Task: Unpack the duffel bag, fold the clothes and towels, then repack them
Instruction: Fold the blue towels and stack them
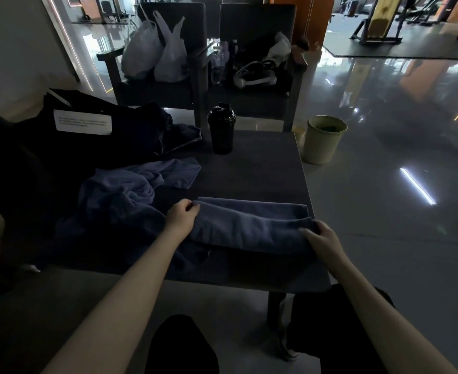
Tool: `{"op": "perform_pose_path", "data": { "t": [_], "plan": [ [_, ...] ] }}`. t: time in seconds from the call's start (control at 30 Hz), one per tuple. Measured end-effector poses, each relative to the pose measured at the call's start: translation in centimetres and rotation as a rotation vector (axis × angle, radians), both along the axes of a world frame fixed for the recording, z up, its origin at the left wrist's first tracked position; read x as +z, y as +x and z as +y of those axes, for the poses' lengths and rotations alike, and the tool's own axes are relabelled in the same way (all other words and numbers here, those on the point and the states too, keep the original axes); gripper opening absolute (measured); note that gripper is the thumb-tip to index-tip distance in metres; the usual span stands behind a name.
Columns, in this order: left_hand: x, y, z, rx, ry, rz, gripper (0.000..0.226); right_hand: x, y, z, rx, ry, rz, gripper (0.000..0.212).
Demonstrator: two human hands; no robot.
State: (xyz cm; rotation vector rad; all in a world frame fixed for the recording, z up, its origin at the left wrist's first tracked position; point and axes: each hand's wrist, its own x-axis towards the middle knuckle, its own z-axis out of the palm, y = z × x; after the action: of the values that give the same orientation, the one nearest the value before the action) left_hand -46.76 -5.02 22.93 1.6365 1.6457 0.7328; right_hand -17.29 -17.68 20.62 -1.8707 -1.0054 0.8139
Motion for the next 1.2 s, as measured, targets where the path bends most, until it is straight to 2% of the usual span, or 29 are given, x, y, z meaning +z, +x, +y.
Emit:
{"op": "perform_pose_path", "data": {
  "t": [0.13,0.3,0.4,0.7,0.97,1.1,1.2],
  "plan": [
    [-1.8,-0.3,-0.8,-0.065,-0.106,-0.118,0.023,-0.9,-0.6,-1.0,-0.053,0.121,-0.160,0.034],
    [-1.2,-0.5,0.1,-0.037,0.051,-0.115,0.008,0.3,-1.1,1.2,-0.124,0.284,-0.251,0.029],
    [-0.6,0.5,1.8,-0.005,0.094,-0.093,0.007,1.0,-1.1,2.6,-0.139,0.306,-0.317,0.027],
    [-1.0,3.2,4.8,0.007,0.087,0.076,0.008,0.2,-0.5,5.6,-0.224,0.151,-0.368,0.023],
    [-2.1,3.7,5.3,-0.032,0.130,0.383,0.019,-0.3,0.0,6.2,-0.246,-0.021,-0.384,0.025],
    [-2.5,4.0,5.4,-0.016,0.119,0.446,0.021,-0.1,-0.5,6.0,-0.248,-0.123,-0.533,0.021],
    [-2.2,4.4,5.0,0.033,0.227,0.609,0.028,0.0,-0.6,5.7,-0.211,-0.151,-0.798,0.035]
  ]
}}
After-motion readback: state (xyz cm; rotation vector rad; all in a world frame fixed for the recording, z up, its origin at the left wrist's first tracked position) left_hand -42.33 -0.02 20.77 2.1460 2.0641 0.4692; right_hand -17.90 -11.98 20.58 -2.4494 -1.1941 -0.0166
